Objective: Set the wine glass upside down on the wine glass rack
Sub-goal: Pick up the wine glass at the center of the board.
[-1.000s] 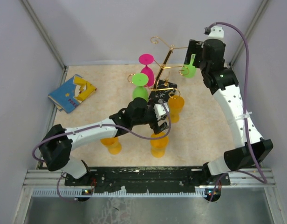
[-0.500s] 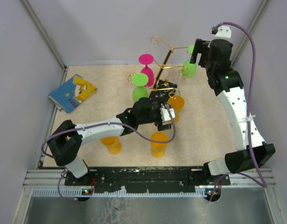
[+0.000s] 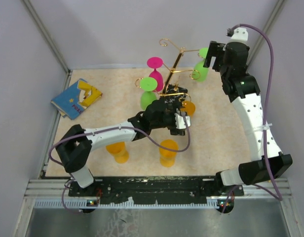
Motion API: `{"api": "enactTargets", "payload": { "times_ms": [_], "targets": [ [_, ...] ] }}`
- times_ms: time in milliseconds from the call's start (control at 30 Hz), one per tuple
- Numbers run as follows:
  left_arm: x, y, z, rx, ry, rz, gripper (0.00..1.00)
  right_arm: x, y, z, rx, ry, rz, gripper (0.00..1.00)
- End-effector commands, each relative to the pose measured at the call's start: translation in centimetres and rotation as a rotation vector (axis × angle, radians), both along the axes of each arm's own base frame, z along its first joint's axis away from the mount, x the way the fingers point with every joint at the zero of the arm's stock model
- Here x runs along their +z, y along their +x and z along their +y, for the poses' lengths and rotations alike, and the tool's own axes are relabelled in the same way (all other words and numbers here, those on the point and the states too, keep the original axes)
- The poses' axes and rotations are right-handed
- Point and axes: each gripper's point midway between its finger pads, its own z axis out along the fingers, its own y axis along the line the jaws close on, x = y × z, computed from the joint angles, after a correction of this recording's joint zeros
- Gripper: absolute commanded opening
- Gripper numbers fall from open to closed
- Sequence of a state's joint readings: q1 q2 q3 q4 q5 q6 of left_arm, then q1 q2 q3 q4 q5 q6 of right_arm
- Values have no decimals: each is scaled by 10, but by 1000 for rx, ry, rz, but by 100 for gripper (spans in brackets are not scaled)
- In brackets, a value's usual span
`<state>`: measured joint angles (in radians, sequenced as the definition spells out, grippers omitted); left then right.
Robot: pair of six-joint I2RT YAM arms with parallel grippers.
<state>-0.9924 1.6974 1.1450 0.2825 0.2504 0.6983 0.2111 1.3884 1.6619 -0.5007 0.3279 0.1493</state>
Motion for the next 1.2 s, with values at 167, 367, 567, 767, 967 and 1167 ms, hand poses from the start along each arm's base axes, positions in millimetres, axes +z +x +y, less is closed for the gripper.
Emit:
{"api": "enactTargets", "payload": {
  "times_ms": [167, 367, 567, 767, 967, 1167],
  "targets": [
    [-18, 0, -11, -55, 99, -4, 84, 27, -7, -3, 7, 23, -88, 91],
    [-26, 2, -12, -54, 134, 2, 67, 26, -4, -2, 12, 29, -90, 91],
    [-35, 1, -11, -53, 169, 27, 48, 27, -3, -3, 13, 34, -94, 91],
    [-33, 2, -10, -44, 174, 37, 33, 26, -3, -4, 13, 37, -96, 91],
    [-42, 1, -8, -44, 211, 52, 25, 26, -4, -4, 16, 44, -98, 91],
    [-51, -1, -5, -43, 249, 58, 22, 26, -4, -5, 16, 49, -98, 91]
  ]
}}
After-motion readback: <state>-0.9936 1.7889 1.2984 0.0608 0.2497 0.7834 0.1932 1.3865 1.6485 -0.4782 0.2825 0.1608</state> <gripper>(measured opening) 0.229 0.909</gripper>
